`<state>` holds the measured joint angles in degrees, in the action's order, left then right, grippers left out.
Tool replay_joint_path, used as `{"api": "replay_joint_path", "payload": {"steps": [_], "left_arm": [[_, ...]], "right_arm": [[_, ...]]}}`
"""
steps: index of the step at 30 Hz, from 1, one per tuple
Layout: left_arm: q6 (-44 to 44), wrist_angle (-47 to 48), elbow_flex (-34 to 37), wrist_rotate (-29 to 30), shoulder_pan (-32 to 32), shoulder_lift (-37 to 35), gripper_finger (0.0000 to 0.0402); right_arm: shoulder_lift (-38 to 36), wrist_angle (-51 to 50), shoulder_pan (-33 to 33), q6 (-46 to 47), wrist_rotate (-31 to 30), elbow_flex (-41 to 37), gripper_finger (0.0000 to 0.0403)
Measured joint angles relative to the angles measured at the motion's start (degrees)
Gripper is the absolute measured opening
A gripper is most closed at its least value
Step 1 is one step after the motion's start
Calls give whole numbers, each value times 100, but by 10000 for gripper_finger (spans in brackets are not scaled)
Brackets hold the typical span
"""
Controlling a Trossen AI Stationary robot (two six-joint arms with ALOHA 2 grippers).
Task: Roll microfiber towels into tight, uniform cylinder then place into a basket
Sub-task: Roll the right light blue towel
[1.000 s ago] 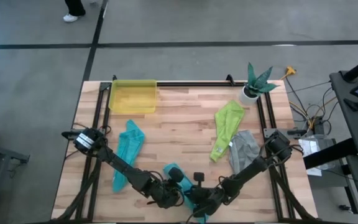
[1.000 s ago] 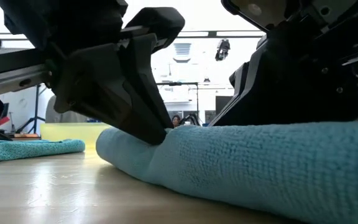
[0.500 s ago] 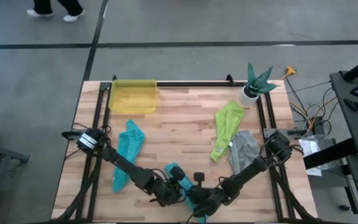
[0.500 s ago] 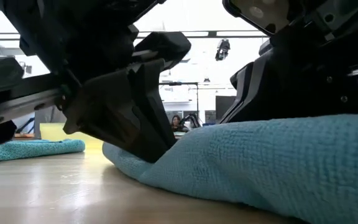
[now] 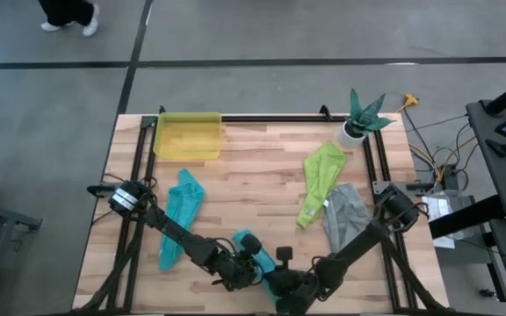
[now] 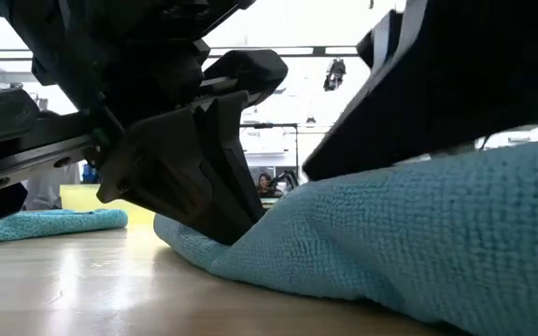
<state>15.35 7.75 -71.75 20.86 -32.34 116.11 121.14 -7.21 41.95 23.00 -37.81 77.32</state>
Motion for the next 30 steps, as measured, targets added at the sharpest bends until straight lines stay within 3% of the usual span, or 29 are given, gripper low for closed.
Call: {"api": "replay_joint_path", "payload": {"steps": [22, 30], "left_arm": [[9, 13, -15, -1, 0, 11, 1], [61, 18, -39, 572, -2, 11, 1]], "right_arm": [[239, 215, 31, 446, 59, -181, 13], [275, 325, 27, 545, 176, -205, 13]]}}
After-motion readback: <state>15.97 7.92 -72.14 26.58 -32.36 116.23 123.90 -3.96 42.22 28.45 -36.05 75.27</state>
